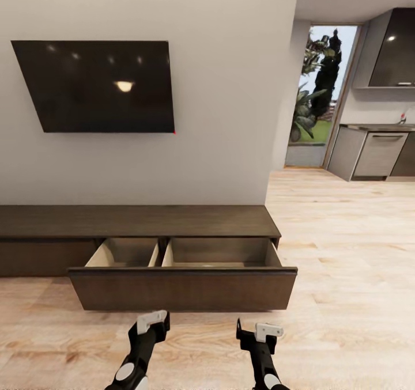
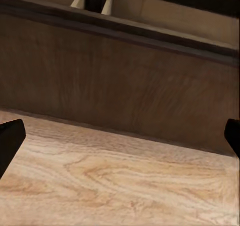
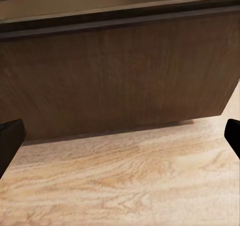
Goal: Place each of the two pumpkins and all three candles from the living room inside a cabinet in the living room (use any cabinet), then make sure every cabinet is closed, and position the cauldron so it is next to a table in the living room.
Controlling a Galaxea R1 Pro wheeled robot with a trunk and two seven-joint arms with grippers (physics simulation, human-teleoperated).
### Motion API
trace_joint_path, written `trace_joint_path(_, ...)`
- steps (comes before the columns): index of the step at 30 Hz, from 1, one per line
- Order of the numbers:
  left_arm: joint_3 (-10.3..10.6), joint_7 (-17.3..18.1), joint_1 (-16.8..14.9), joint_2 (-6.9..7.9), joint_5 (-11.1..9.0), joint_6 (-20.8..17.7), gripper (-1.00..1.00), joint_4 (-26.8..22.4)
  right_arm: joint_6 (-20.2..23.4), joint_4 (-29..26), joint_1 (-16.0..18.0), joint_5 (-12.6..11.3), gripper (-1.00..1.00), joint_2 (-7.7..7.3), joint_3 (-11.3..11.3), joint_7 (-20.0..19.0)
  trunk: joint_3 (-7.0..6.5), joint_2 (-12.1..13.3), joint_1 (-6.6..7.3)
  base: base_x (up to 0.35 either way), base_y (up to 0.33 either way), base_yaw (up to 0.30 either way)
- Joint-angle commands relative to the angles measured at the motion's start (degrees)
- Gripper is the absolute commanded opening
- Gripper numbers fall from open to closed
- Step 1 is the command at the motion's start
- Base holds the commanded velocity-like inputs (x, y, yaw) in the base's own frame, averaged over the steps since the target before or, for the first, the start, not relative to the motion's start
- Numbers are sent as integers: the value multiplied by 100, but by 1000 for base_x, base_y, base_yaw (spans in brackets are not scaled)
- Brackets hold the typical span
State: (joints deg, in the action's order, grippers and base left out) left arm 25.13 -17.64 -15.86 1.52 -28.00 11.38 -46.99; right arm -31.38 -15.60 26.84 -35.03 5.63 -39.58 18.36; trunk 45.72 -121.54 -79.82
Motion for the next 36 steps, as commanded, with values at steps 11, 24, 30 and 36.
trace_joint_path(11, 62, -20, 73, -2, -81, 31, 100, -54, -102, 12, 5, 27, 100, -9, -37, -659, 203, -445, -241, 0, 0, 0)
trace_joint_path(24, 70, 3, 82, 15, 94, 40, 100, 65, -222, 16, 4, 5, 100, 2, -15, -712, 437, -967, -527, 0, 0, 0)
trace_joint_path(30, 112, 7, 80, -27, 136, 33, 100, 118, -95, 53, 5, -9, 100, 18, 21, -669, 545, -1207, -659, 0, 0, 0)
trace_joint_path(36, 147, 9, 22, -59, 457, 34, 100, 179, -63, 66, 7, -7, 100, 25, 29, -659, 652, -1448, -790, 0, 0, 0)
